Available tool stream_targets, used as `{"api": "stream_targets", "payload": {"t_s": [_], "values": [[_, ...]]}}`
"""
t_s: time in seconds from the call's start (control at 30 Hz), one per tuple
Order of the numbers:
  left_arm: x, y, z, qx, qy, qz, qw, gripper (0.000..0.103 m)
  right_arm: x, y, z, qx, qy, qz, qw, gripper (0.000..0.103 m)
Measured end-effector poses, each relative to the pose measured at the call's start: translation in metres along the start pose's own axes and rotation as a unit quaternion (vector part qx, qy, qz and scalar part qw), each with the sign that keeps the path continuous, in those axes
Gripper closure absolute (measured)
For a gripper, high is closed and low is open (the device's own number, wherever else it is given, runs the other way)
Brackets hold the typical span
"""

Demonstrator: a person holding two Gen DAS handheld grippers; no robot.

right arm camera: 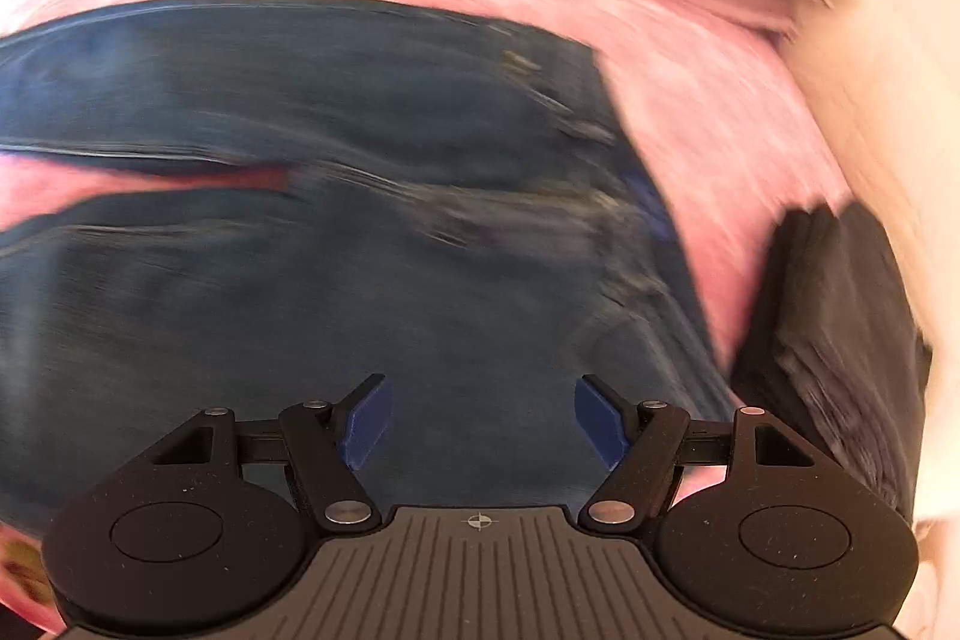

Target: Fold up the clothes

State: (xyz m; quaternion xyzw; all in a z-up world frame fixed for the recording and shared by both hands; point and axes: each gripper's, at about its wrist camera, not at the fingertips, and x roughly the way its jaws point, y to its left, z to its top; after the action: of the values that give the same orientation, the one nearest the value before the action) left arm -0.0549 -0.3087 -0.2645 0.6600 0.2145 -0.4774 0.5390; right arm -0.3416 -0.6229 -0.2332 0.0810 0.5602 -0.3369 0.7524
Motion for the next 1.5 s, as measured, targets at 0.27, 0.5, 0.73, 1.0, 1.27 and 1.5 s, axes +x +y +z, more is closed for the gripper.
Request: {"api": "stream_targets", "payload": {"t_s": [0.27,0.5,0.73,1.0,1.27,1.5], "values": [[-0.051,-0.109,0.139,-0.01,-0.063,-0.08,0.9948,0.07,0.019,-0.119,-0.014,-0.013,-0.022,0.08,0.996,0.032],[-0.058,-0.156,0.263,0.03,-0.182,-0.122,0.9753,0.07,0.067,-0.154,0.034,-0.012,-0.075,0.199,0.977,0.032],[-0.04,-0.17,0.36,0.026,-0.252,-0.19,0.9487,0.071,0.144,-0.16,0.067,-0.063,-0.037,0.249,0.966,0.033],[-0.013,-0.184,0.4,0.01,-0.238,-0.211,0.9482,0.069,0.132,-0.178,0.073,-0.036,-0.055,0.294,0.954,0.08],[0.001,-0.185,0.402,0.0,-0.222,-0.217,0.9507,0.067,0.161,-0.18,0.077,-0.029,-0.054,0.311,0.949,0.064],[0.002,-0.182,0.396,-0.011,-0.238,-0.225,0.9449,0.066,0.179,-0.19,0.08,0.015,-0.064,0.347,0.935,0.063]]}}
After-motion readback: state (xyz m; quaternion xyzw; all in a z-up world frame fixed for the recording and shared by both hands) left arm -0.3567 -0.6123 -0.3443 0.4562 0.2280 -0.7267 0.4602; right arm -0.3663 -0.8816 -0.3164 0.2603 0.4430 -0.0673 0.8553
